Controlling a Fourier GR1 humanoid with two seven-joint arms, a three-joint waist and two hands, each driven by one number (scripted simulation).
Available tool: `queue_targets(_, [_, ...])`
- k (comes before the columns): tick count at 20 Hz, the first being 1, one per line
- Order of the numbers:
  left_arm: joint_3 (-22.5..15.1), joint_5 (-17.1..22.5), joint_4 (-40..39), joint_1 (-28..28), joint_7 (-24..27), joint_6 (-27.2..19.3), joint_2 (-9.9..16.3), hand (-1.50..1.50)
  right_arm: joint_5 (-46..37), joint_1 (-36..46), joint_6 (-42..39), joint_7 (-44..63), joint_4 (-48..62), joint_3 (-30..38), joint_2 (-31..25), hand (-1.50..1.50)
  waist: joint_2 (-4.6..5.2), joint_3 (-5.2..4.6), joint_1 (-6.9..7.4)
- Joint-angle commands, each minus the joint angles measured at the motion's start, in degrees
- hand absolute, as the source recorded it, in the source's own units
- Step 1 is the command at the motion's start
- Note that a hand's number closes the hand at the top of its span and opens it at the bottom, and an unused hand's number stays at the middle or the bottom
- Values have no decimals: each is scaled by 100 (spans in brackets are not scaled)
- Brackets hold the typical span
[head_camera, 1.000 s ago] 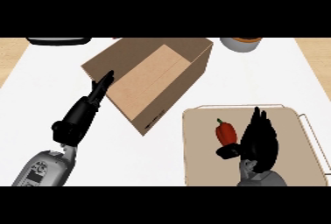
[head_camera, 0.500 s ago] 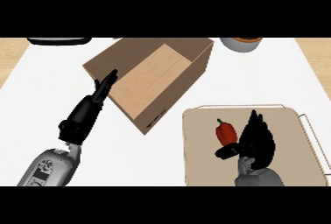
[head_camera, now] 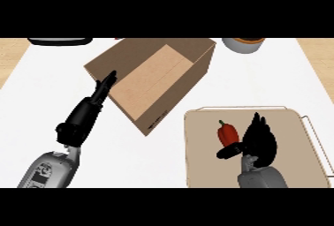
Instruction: Pick the bell pepper from the tray and place it in the cardboard box
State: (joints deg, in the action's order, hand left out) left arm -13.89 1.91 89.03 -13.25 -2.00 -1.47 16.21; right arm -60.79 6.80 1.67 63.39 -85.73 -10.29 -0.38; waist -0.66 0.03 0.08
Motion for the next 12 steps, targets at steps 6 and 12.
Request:
queue_targets(6, [-142,-91,-222,-19,-299,132,-283,0,-232,-412,223,478,432,-178,36,-150,70,-3,-31])
queue_targets(12, [79,-68,-385,77,-44,369,-178,0,-206,-228,-25,165,426,62,36,150,70,-5,-29])
